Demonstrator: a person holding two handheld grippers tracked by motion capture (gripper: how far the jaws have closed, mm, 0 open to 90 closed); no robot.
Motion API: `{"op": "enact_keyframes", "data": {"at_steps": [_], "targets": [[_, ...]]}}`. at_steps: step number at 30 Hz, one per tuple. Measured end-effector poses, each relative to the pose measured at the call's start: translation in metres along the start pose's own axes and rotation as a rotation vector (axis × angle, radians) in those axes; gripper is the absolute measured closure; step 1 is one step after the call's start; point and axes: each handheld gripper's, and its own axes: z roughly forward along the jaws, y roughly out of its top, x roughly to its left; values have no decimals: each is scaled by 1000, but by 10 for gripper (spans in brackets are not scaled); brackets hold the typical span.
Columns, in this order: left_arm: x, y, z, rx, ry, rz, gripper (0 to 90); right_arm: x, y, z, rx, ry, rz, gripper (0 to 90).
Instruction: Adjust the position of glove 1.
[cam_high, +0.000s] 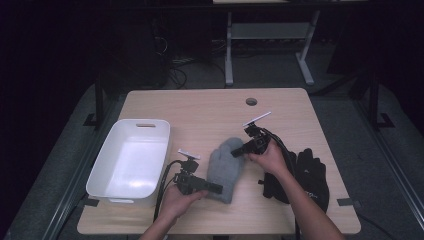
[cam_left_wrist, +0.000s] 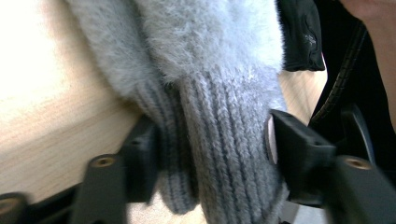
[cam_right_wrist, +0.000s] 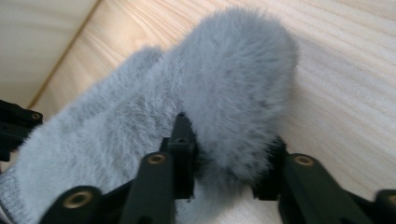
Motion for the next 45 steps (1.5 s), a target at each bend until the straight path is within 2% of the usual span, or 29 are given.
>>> {"op": "enact_keyframes", "data": {"at_steps": [4, 11, 17, 21, 26, 32, 45], "targets": [[1, -2, -2, -15, -13, 8, 459, 1, -1, -1, -27, 28, 19, 732], [-3, -3, -6, -36, -20, 14, 463, 7, 1, -12, -63, 75, 44, 744], [-8, -3, -12, -57, -23, 18, 461, 13, 4, -22, -83, 77, 44, 744], [-16, -2, -17, -76, -20, 36, 459, 19, 6, -31, -98, 81, 46, 744], [-26, 0, -29, -99, -13, 68, 457, 30, 13, -47, -138, 96, 38, 743], [-37, 2, -47, -124, 6, 107, 455, 41, 20, -60, -160, 113, 27, 741], [-39, 2, -76, -168, 12, 121, 453, 59, 40, -67, -188, 161, 28, 730]]}}
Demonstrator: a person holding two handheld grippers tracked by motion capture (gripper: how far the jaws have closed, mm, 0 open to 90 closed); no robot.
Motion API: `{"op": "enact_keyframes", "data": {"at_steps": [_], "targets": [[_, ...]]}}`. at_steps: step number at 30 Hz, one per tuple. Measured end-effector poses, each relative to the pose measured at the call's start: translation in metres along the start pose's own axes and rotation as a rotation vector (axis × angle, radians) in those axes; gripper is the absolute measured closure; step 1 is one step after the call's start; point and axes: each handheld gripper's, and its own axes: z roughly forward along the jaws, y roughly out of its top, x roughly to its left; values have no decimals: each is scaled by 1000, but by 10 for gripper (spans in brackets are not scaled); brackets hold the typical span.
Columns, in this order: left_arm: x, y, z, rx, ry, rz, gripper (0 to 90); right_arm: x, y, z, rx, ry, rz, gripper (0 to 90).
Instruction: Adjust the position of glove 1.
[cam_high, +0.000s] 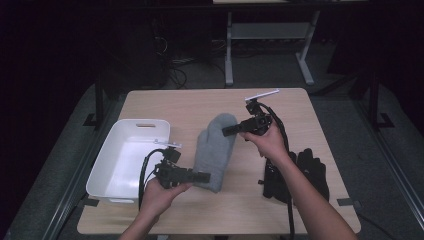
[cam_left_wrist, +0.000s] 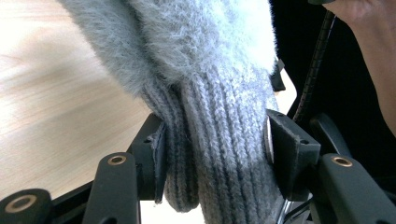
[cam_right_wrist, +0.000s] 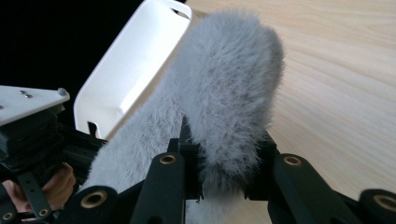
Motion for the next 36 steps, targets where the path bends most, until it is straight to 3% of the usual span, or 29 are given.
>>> {"op": "enact_keyframes", "data": {"at_steps": [20, 36], "targets": [[-1, 5, -40, -54, 25, 28, 451, 33, 29, 9, -26, 49, -24, 728], [4, 0, -75, -107, 41, 13, 451, 63, 53, 28, -13, 71, -60, 724]]}}
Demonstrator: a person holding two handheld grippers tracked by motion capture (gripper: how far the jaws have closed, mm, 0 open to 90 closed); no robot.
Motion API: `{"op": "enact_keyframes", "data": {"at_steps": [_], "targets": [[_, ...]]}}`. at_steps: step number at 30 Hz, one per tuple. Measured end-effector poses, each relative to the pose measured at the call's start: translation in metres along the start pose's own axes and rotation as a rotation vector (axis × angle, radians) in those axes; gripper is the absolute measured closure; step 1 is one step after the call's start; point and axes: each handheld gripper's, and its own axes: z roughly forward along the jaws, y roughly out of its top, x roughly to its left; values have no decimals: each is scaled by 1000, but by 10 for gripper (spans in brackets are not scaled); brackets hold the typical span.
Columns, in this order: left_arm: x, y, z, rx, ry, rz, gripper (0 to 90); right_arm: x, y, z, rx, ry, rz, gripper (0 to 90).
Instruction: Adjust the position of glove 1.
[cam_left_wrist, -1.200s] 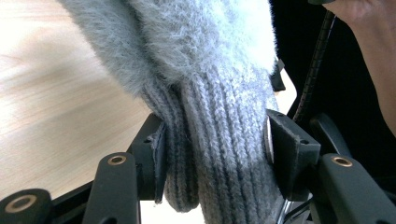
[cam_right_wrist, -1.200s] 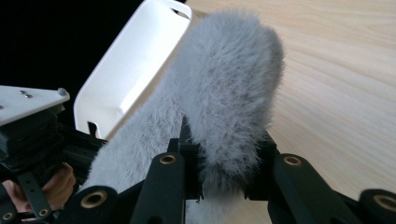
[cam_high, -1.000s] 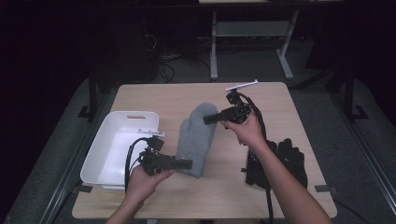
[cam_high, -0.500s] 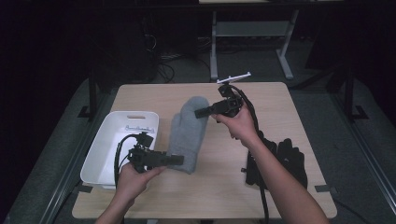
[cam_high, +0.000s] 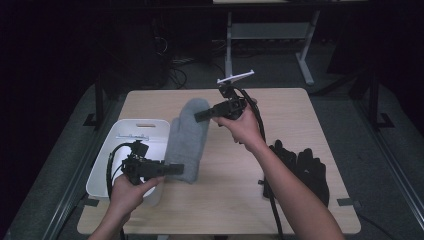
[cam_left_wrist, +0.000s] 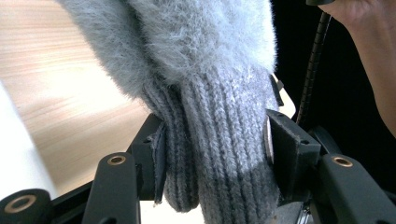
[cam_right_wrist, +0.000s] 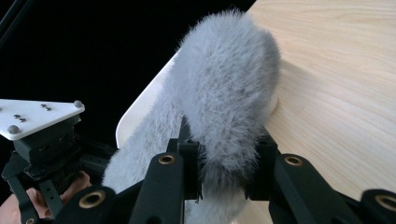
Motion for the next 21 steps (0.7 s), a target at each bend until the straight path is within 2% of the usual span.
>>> {"op": "enact_keyframes", "data": {"at_steps": [4, 21], "targets": [[2, 1, -9, -9, 12, 8, 451, 8, 8, 7, -5, 12, -22, 719], [15, -3, -45, -42, 37, -17, 451, 31, 30, 38, 7, 46, -37, 715]]}}
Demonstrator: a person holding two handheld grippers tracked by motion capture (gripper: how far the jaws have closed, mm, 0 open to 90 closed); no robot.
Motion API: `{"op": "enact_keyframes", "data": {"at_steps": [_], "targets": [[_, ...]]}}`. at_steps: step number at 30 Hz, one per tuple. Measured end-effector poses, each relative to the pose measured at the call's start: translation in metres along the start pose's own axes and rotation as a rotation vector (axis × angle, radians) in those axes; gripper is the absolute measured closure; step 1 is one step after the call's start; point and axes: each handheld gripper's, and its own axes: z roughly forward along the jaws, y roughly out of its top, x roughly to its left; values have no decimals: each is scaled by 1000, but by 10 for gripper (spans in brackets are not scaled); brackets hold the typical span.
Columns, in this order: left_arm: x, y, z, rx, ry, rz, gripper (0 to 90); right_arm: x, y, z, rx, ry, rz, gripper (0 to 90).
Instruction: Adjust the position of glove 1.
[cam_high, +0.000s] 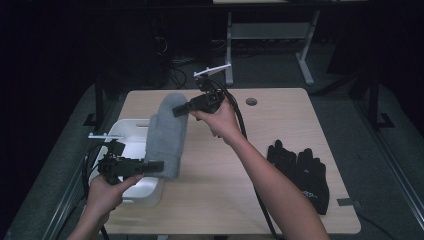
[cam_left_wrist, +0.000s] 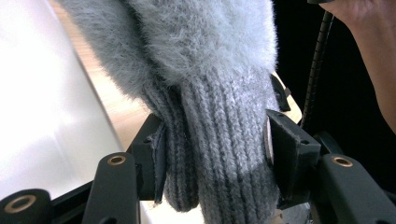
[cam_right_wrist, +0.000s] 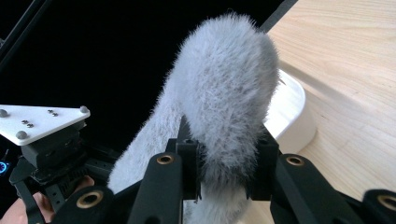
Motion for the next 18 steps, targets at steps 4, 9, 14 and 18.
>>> {"op": "enact_keyframes", "data": {"at_steps": [4, 9, 14, 18], "targets": [[4, -1, -7, -11, 2, -7, 451, 5, 5, 7, 3, 6, -4, 715], [7, -2, -14, -19, 9, -11, 451, 8, 8, 14, 7, 17, -1, 715], [10, -2, -22, -23, 13, -14, 451, 12, 12, 20, 8, 22, 0, 715], [13, -1, -28, -22, 20, -7, 451, 16, 15, 25, 4, 27, -3, 715]]}}
